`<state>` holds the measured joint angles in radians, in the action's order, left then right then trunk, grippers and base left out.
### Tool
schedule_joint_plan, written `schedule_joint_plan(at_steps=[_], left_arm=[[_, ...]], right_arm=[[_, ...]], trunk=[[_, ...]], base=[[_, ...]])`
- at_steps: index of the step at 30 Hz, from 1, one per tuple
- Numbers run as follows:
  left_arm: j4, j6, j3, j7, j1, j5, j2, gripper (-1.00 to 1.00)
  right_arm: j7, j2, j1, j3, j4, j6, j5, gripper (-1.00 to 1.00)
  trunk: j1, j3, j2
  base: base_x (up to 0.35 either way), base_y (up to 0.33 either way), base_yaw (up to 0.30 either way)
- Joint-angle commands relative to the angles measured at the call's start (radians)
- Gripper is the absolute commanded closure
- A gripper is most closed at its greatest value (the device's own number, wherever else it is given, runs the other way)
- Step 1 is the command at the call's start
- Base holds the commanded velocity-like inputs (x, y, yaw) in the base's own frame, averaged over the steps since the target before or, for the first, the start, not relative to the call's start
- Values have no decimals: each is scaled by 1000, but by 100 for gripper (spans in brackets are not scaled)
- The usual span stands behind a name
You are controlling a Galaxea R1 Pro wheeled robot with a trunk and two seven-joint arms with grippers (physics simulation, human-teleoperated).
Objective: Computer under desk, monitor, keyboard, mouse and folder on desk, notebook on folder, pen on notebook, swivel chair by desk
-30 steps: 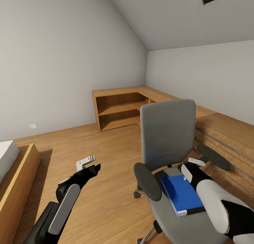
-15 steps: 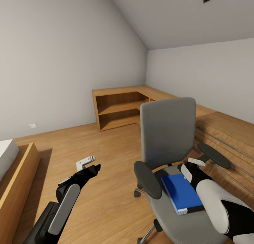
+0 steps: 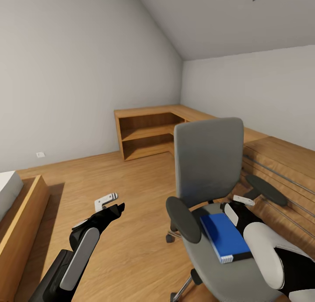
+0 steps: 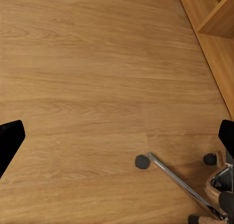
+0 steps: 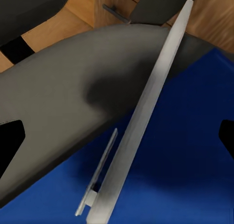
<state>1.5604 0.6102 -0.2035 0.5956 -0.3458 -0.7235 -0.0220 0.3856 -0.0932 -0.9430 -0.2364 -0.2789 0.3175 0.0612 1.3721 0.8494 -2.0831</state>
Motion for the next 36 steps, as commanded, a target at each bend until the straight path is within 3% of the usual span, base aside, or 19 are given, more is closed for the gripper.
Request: schedule_joint_plan(at_steps=[1,10,14,36], left_arm=[[1,0,-2,10,-1,-10,-1,-100],[0,0,-2,10,-1,-11,-1,-100],[0,0,-2,10,-1,-10,0,-100],[0,3,-2,10,-1,-11,0,-100]], right_arm=[[4,0,0,2,-2,5,6,-100],[4,1,0,2,-2,4,6,-100],[4,1,0,2,-2,3,6,-100],[4,1,0,2,0,3,6,-100]], trunk=[[4,4,-8],[4,4,-8],[19,17,-36],[19,17,-36]], base=[[0,0,0],[0,0,0],[0,0,0],[0,0,0]])
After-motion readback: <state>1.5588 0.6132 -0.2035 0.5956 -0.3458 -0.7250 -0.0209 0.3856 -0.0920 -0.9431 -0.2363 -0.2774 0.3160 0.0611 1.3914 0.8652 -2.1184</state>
